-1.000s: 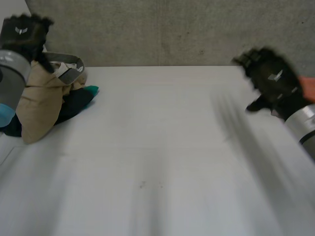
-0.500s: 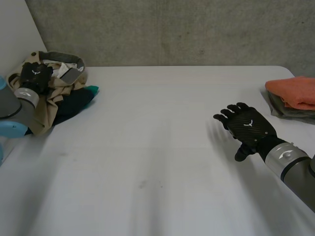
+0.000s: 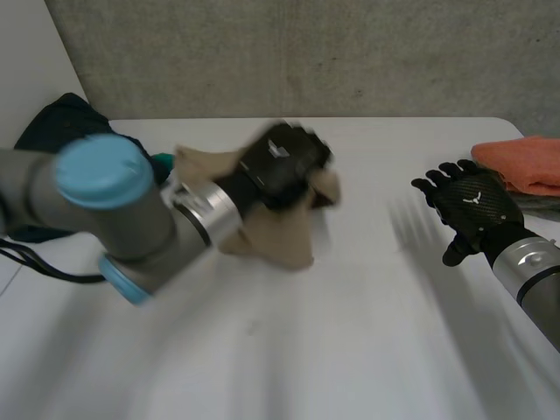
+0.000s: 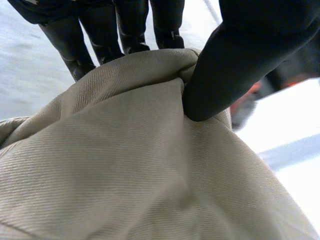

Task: Fold the laundry.

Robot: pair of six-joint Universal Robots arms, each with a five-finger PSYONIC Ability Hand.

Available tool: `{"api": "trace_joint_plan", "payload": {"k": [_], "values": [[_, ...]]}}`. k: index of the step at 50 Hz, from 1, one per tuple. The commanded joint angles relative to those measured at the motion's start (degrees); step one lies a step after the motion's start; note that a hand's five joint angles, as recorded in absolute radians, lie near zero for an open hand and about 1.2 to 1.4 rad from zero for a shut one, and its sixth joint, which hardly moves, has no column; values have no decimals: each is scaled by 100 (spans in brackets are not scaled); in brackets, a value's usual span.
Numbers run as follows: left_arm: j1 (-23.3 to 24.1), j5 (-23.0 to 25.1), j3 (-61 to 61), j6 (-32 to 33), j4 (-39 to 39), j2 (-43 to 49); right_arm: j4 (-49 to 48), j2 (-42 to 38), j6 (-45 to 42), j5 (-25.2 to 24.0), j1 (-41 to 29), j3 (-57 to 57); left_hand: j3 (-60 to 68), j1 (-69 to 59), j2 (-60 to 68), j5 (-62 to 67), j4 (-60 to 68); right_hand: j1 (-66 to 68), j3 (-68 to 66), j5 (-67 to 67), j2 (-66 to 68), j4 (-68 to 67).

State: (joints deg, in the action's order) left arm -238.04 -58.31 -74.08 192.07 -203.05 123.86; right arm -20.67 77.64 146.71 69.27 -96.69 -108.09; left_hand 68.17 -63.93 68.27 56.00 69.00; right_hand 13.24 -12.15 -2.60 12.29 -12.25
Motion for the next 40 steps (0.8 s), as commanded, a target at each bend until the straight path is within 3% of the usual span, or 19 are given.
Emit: {"api": "trace_joint_plan", "payload": {"k": [1, 5, 8, 15, 20, 23, 32, 40], "values": [[539, -14, 34, 856, 598, 481, 1, -4, -2, -10, 106, 7, -3193, 2769, -3203, -2976, -3276, -324, 215, 260, -229, 225], [627, -206, 78, 1157, 1055, 158, 54, 14, 24, 34, 159, 33, -4328, 3904, -4338, -4111, -4410, -324, 215, 260, -229, 225], [610, -479, 17, 1114, 1276, -239, 80, 84, 138, 60, 150, 33, -4449, 4026, -4459, -4233, -4532, -324, 215, 260, -229, 225], [540, -1717, -624, 850, 1514, -1363, 677, 348, 1052, 87, 71, 209, -4651, 4228, -4662, -4435, -4734, -324, 215, 260, -229, 225], [312, -2754, -1475, 245, 1497, -2102, 1380, 471, 1658, 87, -69, 551, -4803, 4379, -4813, -4586, -4886, -324, 215, 260, -229, 225], [162, -3124, -1862, -202, 1514, -2217, 1776, 436, 1975, 104, -175, 754, -4803, 4379, -4813, -4586, -4886, -324, 215, 260, -229, 225], [12, -3213, -2593, -873, 1523, -1937, 1882, -468, 2090, 166, -587, 912, -4567, 4144, -4577, -4351, -4650, -248, 140, 185, -154, 149], [100, -3213, -2243, -917, 1216, -909, 1338, -1382, 2063, 710, -931, 1237, -4769, 4345, -4779, -4552, -4852, 557, -665, -620, 652, -656]]}}
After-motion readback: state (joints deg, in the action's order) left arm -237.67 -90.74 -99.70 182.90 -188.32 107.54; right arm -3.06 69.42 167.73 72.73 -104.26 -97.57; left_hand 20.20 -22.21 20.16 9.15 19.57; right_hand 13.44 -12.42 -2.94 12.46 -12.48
